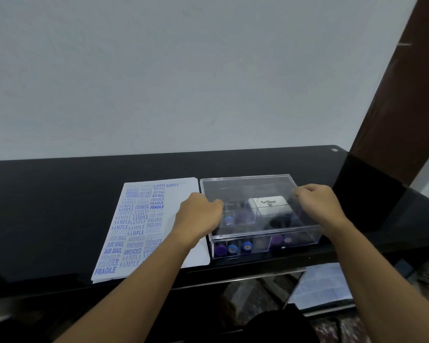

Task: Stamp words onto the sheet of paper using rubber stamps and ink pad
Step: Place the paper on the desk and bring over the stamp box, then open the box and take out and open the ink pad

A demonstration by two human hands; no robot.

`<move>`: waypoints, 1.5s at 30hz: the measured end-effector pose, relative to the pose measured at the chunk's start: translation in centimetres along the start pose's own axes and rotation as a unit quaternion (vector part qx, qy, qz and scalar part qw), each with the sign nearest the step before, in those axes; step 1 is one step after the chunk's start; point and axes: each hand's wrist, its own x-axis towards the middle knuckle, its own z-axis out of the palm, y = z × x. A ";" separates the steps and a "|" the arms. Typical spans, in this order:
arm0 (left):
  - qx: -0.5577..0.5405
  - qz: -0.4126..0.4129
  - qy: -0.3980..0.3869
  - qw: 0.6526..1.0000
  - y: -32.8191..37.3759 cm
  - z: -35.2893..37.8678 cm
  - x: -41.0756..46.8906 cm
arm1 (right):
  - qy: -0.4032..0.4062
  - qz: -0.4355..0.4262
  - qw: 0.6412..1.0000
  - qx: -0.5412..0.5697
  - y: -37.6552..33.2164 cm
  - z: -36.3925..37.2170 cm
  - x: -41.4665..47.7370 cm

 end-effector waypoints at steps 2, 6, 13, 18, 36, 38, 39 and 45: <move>-0.013 0.010 0.006 1.000 0.6 -0.6 -0.2 | 0.015 -0.004 0.999 0.029 -0.5 -0.2 -0.2; -0.063 0.036 0.004 0.997 1.3 -2.6 -0.3 | 0.044 -0.020 0.996 0.074 -2.3 -0.3 -0.4; -0.065 0.088 0.040 0.993 0.7 -9.6 -0.8 | 0.017 -0.049 0.984 0.170 -7.1 1.2 -1.8; -0.059 0.063 0.097 0.992 -2.0 -14.8 -0.5 | -0.033 -0.059 0.973 0.219 -10.6 4.6 -3.5; -0.478 -0.095 0.166 0.857 -15.4 -26.1 2.2 | -0.235 0.022 0.931 0.279 -17.2 18.4 -8.6; -0.503 -0.103 0.175 0.840 -16.2 -27.0 2.6 | -0.251 0.033 0.929 0.272 -17.6 19.6 -8.9; -0.504 -0.110 0.186 0.836 -16.7 -27.5 2.9 | -0.260 0.036 0.929 0.260 -17.8 20.3 -9.0; -0.403 -0.154 0.251 0.866 -20.0 -29.3 4.8 | -0.283 -0.007 0.946 0.157 -18.5 25.2 -9.9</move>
